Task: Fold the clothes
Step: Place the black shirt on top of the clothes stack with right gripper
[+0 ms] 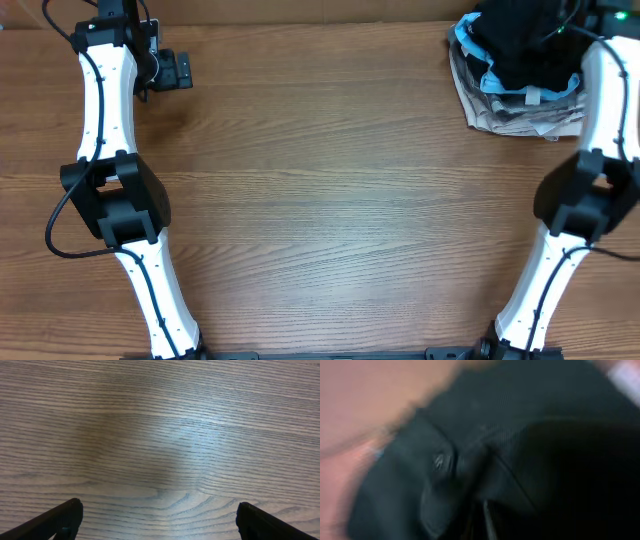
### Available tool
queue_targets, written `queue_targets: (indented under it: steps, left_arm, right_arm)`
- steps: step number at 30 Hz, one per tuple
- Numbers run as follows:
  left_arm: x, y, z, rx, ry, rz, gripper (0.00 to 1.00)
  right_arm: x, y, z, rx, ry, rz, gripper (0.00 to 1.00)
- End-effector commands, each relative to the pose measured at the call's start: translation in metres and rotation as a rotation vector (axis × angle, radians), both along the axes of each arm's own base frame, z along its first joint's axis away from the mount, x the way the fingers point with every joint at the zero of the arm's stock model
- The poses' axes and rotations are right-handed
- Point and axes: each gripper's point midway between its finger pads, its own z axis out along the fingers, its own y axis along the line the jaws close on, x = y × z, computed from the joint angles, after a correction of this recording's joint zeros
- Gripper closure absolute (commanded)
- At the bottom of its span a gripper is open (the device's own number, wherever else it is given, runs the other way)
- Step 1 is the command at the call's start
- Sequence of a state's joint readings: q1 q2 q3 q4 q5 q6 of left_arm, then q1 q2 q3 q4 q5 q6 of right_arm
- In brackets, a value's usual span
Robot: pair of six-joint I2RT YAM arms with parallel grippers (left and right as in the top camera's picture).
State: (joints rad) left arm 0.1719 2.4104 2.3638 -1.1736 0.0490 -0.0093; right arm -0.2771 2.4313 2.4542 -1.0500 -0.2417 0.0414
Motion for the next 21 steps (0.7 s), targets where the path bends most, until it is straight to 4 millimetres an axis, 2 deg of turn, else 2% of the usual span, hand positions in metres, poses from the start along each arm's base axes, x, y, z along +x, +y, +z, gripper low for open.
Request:
queue_targets:
  steps: [1, 2, 4, 7, 10, 12, 14, 16, 17, 18, 21]
  left_arm:
    - [0.000, -0.004, -0.005, -0.019, 0.009, 0.009, 0.00]
    - [0.000, -0.004, -0.006, -0.019, 0.010, 0.010, 0.00]
    - [0.000, -0.004, -0.005, -0.018, 0.009, 0.010, 0.00]
    - [0.000, -0.003, -0.005, -0.018, 0.009, 0.010, 0.00]
    - [0.000, -0.003, -0.005, -0.018, 0.009, 0.010, 0.00]
    - [0.000, -0.004, -0.005, -0.018, 0.009, 0.010, 0.00]
    - [0.000, -0.003, -0.005, -0.018, 0.009, 0.010, 0.00]
    - [0.000, -0.003, -0.005, -0.018, 0.009, 0.010, 0.00]
    - [0.000, -0.004, -0.005, -0.018, 0.009, 0.010, 0.00]
    - [0.000, -0.004, -0.005, -0.018, 0.009, 0.010, 0.00]
    - [0.000, -0.004, -0.005, -0.018, 0.009, 0.010, 0.00]
  right_arm:
    - [-0.006, -0.002, -0.045, 0.006, 0.099, 0.002, 0.87]
    - [-0.007, -0.002, -0.051, 0.012, 0.114, 0.000, 0.87]
    - [-0.007, -0.002, -0.050, 0.012, 0.112, 0.000, 0.87]
    - [-0.005, -0.007, -0.020, 0.006, 0.058, -0.017, 0.86]
    - [-0.007, -0.015, 0.037, -0.021, -0.041, -0.034, 0.78]
    - [-0.015, -0.017, 0.088, -0.045, -0.124, -0.041, 0.67]
    - [-0.031, -0.012, 0.146, -0.070, -0.210, -0.042, 0.54]
    - [-0.056, 0.000, 0.202, -0.082, -0.293, -0.029, 0.29]
    - [-0.077, 0.014, 0.237, -0.083, -0.344, -0.009, 0.12]
    - [-0.091, 0.023, 0.256, -0.077, -0.369, 0.001, 0.00]
    - [-0.128, 0.044, 0.295, -0.081, -0.423, 0.022, 0.00]
